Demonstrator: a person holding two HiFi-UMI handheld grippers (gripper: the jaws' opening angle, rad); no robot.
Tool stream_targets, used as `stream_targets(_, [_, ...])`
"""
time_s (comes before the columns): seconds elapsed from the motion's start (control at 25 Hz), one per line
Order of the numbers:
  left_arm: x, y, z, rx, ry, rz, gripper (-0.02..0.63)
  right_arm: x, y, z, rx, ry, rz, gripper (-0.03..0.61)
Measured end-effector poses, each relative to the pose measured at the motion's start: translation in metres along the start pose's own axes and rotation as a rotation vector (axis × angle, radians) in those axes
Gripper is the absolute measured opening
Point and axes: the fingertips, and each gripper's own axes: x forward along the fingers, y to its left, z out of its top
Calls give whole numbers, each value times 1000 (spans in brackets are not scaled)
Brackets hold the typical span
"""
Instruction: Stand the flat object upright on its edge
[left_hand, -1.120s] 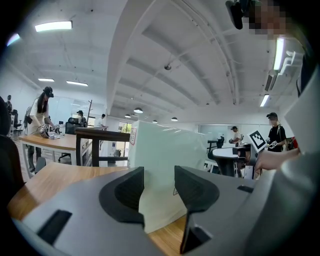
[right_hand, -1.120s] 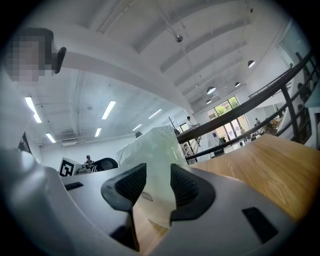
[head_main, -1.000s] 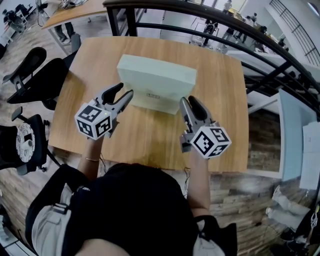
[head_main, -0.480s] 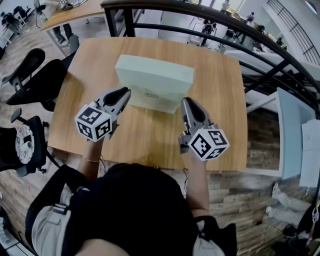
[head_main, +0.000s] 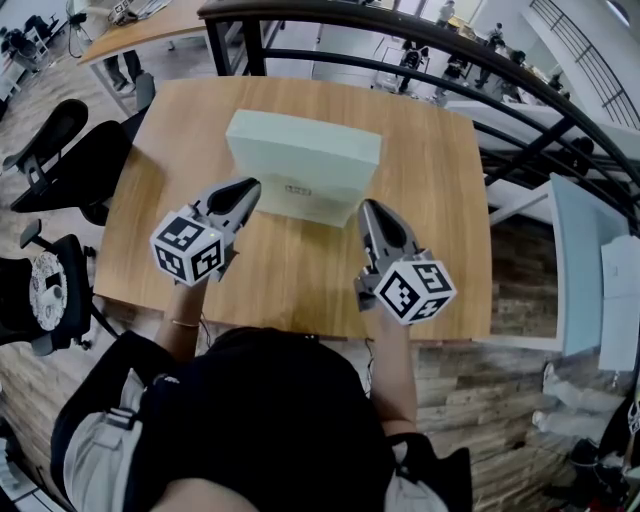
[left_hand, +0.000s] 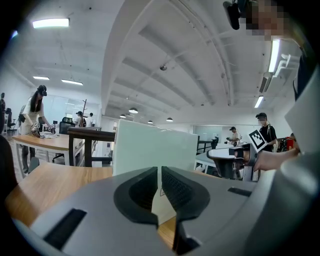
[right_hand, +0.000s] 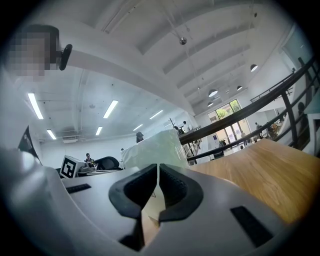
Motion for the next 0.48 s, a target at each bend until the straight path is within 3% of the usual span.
stream_targets(0.48, [8,-1,0,2,10,-1,38,3,-7,-1,9,4,-1,31])
